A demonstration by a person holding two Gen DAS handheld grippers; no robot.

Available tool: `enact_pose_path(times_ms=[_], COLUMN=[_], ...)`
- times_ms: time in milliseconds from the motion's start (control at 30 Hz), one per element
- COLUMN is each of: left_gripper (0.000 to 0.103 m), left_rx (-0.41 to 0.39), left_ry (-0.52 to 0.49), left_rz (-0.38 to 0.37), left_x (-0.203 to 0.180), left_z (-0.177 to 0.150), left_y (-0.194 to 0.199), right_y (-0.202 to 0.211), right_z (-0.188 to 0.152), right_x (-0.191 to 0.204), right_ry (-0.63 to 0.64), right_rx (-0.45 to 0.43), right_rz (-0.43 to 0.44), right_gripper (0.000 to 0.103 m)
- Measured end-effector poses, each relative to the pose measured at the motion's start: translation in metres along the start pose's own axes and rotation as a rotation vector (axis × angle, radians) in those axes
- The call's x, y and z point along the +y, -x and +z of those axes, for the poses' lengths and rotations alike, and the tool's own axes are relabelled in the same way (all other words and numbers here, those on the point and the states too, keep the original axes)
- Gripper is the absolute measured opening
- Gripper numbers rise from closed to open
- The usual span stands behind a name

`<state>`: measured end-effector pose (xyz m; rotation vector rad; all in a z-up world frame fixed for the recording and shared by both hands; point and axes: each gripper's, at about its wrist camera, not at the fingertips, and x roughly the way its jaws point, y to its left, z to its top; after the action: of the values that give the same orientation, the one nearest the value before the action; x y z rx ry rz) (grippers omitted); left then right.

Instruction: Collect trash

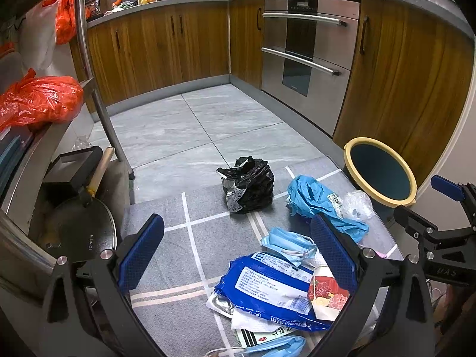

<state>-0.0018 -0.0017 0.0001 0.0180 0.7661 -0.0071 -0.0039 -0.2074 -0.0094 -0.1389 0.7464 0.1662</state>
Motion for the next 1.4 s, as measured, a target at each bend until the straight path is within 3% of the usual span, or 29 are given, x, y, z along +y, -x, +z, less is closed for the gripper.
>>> enact_pose_path(times_ms=[1000,1400], left_gripper=[0.097,0.098], left_rx=[0.0,-0.022], left_ry=[0.012,-0.039], left_rz=[-0.013,0.01], left_x=[0.005,-0.008], left_z=[-0.002,0.002], left_y=[0.0,0.007], right_y=[-0.001,-0.004], right_z=[-0.001,-0.002], right_x=[-0.001,0.001], right_ry=[-0.004,-0.022], right_rx=[0.007,0.036], right_rz=[-0.001,0.018], right_gripper=[0.099,0.099])
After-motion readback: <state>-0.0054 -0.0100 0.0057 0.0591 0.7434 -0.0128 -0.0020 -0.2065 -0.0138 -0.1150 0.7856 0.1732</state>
